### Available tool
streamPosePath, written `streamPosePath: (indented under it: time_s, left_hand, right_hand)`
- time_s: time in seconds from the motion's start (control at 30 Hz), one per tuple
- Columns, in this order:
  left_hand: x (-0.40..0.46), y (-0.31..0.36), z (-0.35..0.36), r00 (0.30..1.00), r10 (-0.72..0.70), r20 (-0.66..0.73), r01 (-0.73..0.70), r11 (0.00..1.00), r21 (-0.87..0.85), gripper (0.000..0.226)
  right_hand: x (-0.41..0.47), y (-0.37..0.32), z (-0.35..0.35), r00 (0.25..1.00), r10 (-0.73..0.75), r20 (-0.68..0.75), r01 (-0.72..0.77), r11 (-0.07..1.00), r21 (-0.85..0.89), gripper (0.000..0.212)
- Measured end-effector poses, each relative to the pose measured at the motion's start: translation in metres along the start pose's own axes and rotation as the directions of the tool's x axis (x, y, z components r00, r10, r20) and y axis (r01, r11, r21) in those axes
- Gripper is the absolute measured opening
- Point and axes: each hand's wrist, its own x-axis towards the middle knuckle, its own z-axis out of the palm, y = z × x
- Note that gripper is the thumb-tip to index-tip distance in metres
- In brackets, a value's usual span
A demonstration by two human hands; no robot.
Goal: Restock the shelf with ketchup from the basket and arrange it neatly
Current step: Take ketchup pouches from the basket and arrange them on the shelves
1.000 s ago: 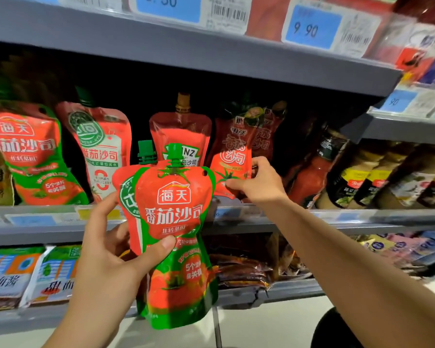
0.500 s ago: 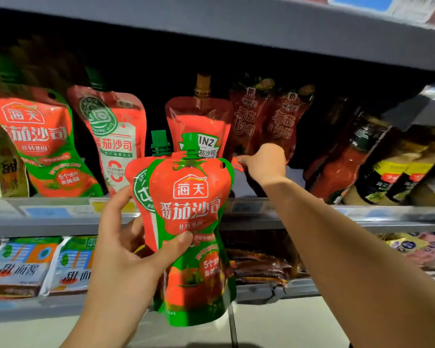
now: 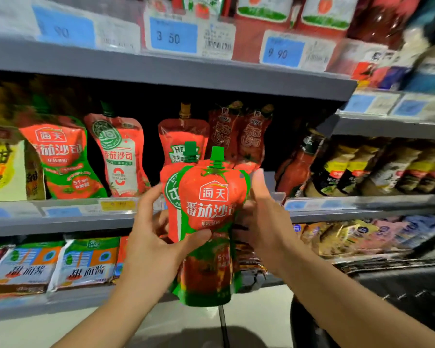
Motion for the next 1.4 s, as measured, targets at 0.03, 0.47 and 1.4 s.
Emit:
streamPosePath:
  time_s: [0.03, 0.47, 1.4]
  left_hand:
    - [-0.002, 0.004, 0.003, 1.0, 0.01, 0.007, -0.01, 1.0, 0.014, 0.08]
    - [-0.009, 0.015, -0.007, 0.997, -0.047, 0.059, 0.054, 0.991, -0.119, 0.049]
    - [0.0, -0.011, -0.099, 0.893, -0.048, -0.448, -0.001, 0.994, -0.109, 0.034]
  right_hand:
    - [-0.008, -0.003, 0.001, 1.0, -0.021, 0.01, 0.02, 0.998, 0.063, 0.069]
    - [-0.037, -0.009, 0.004, 0.976, -0.215, 0.024, 0.215, 0.976, 0.026, 0.033]
    - [0.022, -0.022, 0.044, 0.973, -0.23, 0.022, 0.221, 0.955, 0.195, 0.03]
